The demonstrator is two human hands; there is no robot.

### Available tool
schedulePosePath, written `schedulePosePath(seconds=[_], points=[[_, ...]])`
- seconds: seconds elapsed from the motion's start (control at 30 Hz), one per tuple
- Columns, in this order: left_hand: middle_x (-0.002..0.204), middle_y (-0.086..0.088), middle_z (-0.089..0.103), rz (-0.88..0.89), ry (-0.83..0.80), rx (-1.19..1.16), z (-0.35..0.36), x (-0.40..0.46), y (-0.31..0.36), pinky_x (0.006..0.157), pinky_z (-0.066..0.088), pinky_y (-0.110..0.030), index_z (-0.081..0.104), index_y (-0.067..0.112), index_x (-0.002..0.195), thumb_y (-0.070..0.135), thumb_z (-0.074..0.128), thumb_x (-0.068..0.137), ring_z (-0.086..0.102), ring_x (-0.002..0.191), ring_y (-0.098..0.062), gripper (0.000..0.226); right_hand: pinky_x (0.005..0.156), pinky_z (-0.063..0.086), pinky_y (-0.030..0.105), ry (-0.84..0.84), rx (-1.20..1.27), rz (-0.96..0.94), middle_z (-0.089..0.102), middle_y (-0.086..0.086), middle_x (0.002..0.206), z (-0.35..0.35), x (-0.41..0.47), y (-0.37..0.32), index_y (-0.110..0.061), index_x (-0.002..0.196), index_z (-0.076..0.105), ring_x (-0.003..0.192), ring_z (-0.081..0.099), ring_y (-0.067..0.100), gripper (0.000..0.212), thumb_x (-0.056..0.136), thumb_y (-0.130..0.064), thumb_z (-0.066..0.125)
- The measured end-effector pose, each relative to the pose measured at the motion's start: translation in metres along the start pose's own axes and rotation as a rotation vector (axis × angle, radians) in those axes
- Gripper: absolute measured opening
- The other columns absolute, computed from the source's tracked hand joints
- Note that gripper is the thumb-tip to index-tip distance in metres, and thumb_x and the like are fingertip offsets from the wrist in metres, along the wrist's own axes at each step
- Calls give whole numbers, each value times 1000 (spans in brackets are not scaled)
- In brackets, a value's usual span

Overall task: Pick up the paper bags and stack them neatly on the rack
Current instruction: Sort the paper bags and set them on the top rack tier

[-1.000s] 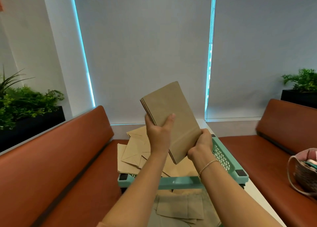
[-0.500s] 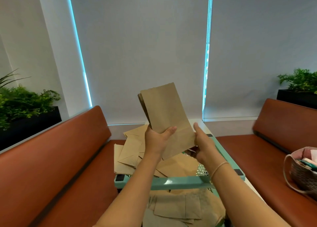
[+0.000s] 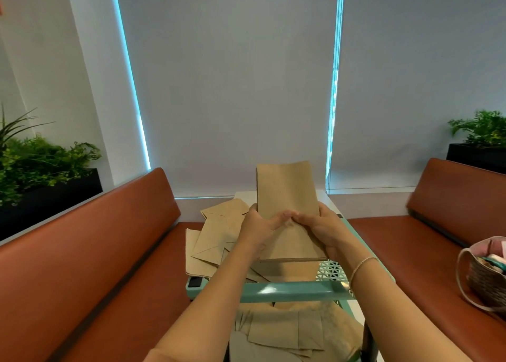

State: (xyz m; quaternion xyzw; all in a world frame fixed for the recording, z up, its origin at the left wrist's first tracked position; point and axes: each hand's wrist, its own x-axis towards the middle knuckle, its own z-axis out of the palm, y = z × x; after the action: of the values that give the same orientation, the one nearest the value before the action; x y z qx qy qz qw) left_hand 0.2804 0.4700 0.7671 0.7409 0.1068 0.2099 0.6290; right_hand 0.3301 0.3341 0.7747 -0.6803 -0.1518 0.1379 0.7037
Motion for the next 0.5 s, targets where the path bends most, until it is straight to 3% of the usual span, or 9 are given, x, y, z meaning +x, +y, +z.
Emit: schedulePosePath(seconds=[0.07,0.17,0.23,0.3,0.4,0.5], points=[[105,-2,63,-14,-16,155,-4,3,7,82,49,-33,54,15,111,62,55,80,60,96,-18,56,75,54,40,59,54,7,65,16,108,-6,5,3,-8,120,50,89,64,30,44,81,-9,70],[116,-7,57,15,79,570,-18,15,6,85,39,-33,51,14,120,57,31,95,50,109,-24,53,80,54,44,182,78,20,64,16,110,-19,13,7,-9,119,51,93,63,32,45,79,-8,72],[130,-9,51,20,124,979,-29,21,0,96,38,-38,44,14,131,50,37,95,41,120,-28,51,85,53,49,246,65,38,64,15,109,-25,16,10,-10,116,52,96,63,34,44,78,-10,73],[138,-11,42,-52,46,1279,-34,23,-4,102,33,-40,35,14,137,51,50,89,34,126,-30,62,86,52,52,274,53,59,64,15,109,-29,17,13,-12,113,52,96,63,34,43,76,-12,75],[141,-11,39,-82,-7,1415,-32,22,-10,104,29,-40,31,13,138,56,61,79,30,130,-30,79,86,53,51,281,32,73,65,14,107,-29,15,16,-12,111,52,96,63,34,41,77,-13,75],[139,-9,42,-46,14,1432,-28,25,-13,102,29,-39,35,13,135,56,68,74,31,128,-29,81,87,52,49,292,23,74,64,13,106,-30,15,18,-11,112,53,96,63,33,40,78,-13,74]])
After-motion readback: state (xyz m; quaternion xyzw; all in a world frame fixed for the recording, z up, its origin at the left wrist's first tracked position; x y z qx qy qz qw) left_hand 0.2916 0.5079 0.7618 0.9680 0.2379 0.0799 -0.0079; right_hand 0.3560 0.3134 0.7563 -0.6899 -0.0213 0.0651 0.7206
